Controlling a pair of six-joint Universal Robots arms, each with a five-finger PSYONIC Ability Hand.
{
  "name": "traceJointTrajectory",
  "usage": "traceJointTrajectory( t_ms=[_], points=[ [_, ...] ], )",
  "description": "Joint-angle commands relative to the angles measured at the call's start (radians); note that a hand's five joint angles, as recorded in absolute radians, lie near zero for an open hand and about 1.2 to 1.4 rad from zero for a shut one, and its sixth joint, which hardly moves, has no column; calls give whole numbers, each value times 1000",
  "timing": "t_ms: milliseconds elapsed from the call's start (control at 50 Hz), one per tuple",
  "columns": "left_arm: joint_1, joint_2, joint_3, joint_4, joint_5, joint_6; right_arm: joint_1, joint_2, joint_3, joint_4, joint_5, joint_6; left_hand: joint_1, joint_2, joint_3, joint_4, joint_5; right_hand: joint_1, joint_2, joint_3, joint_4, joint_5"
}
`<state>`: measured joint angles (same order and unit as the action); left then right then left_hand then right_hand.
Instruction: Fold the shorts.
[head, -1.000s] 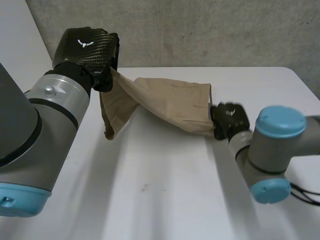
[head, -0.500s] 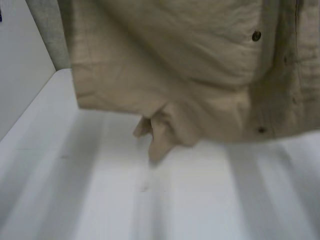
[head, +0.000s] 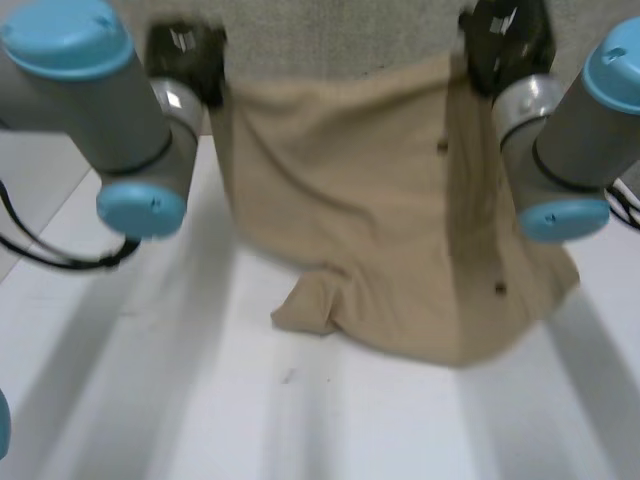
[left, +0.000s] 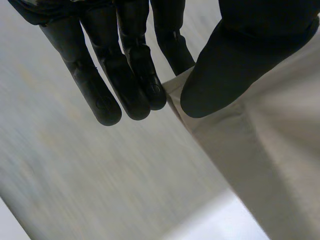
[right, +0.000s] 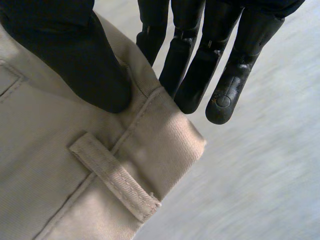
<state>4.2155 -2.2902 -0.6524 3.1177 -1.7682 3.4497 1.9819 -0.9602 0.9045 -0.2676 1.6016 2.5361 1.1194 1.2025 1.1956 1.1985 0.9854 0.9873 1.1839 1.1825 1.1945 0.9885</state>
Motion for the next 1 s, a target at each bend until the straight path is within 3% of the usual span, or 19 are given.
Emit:
traceJointTrajectory(
  t_ms=[20, 180, 320, 460, 660, 820, 1000],
  points=[
    [27, 116, 281, 307, -36, 6, 3, -109, -137, -337, 29, 10, 277, 194, 201, 198, 236, 409, 212, 214, 202, 233],
    [40, 173, 217, 317, -30, 5, 25, -144, -118, -257, 15, 26, 277, 194, 201, 198, 236, 409, 212, 214, 202, 233],
    [43, 204, -51, 294, -28, -4, 25, -107, -10, -78, 17, 27, 277, 194, 201, 198, 236, 409, 212, 214, 202, 233],
    [46, 199, -400, 292, -27, -1, 26, -16, 198, -33, -20, 16, 277, 194, 201, 198, 236, 409, 212, 214, 202, 233],
    [24, 201, -791, 202, -24, 13, 40, 129, 338, 54, -34, -74, 277, 194, 201, 198, 236, 409, 212, 214, 202, 233],
    [-54, 288, -901, -20, -28, 36, 32, 12, 477, 182, -34, -76, 277, 194, 201, 198, 236, 409, 212, 214, 202, 233],
    [-55, 448, -1061, -155, -30, 57, 28, -165, 689, 290, -48, -105, 277, 194, 201, 198, 236, 409, 212, 214, 202, 233]
  ],
)
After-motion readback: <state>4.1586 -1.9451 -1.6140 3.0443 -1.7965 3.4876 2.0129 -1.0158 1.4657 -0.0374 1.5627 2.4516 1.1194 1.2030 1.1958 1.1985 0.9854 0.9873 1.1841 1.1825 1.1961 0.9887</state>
